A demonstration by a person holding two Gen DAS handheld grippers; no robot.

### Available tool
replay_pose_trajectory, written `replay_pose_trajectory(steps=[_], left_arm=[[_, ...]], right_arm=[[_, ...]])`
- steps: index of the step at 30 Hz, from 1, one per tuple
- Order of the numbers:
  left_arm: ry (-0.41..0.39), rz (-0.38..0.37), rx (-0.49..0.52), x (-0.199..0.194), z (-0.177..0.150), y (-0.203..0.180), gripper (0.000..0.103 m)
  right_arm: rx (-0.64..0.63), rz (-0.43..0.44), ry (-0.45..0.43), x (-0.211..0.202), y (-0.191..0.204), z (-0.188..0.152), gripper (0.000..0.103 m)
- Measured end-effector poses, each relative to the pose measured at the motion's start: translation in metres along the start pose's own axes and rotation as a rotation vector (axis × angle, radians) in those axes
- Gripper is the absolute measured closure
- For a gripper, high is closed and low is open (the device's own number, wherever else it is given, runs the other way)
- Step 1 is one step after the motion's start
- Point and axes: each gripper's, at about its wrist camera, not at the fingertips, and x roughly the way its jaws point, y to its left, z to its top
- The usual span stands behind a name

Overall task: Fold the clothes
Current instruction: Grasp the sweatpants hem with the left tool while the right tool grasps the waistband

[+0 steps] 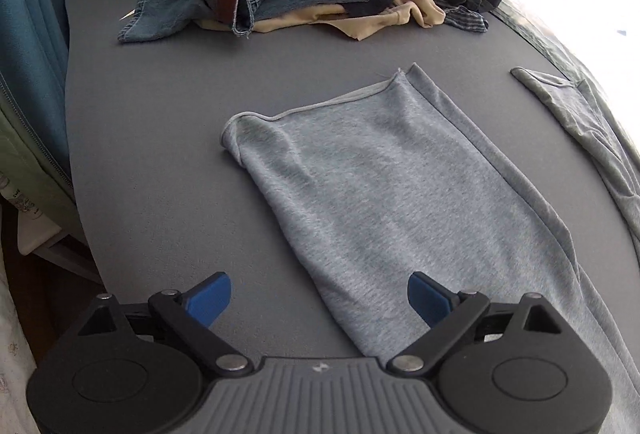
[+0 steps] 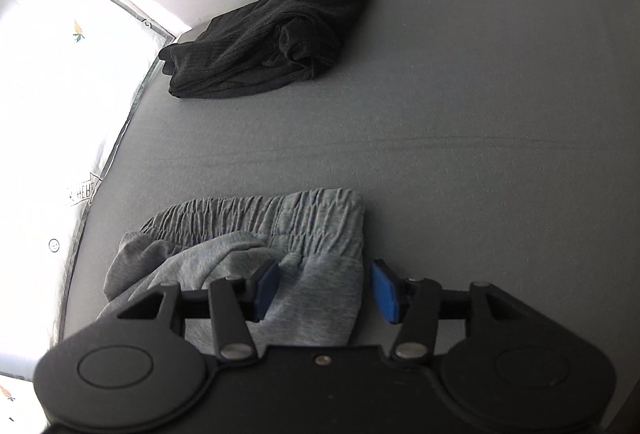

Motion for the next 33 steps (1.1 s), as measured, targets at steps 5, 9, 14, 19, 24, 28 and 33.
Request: replay_pose_trajectory(steps=[5, 9, 14, 19, 24, 28, 33], left_arm=[[-0.036, 0.061, -0.002, 0.011, 0.015, 0.025, 0.017], [-0.021, 0.073, -0.069, 0.031, 0.033, 0.044, 0.021], [0.016, -0.007, -0.202, 0.051, 0.053, 0.057, 0.021], [-0.021, 0.078, -0.153, 0.058, 0.062, 0.04, 0.049], [-0.057, 0.048, -0.202, 0.057, 0.074, 0.043, 0.102], [-0.111, 0.037, -0.25, 0.037, 0.081, 0.054, 0.102], [-0.148, 0.01, -0.279, 0.004, 0.085, 0.078, 0.102]], right_arm=[[-0.023, -0.011, 0.016, 0.0, 0.002, 0.001, 0.047], [0.062, 0.018, 0.007, -0.001, -0.002, 0.0, 0.043], [0.176, 0.063, -0.017, -0.001, -0.001, -0.005, 0.039], [0.142, 0.104, -0.034, 0.002, 0.018, -0.009, 0.061], [-0.04, 0.059, -0.117, -0.006, 0.056, -0.009, 0.097], [-0.104, 0.031, -0.205, -0.025, 0.063, -0.003, 0.1], [-0.019, 0.071, -0.252, -0.056, 0.034, 0.006, 0.1]])
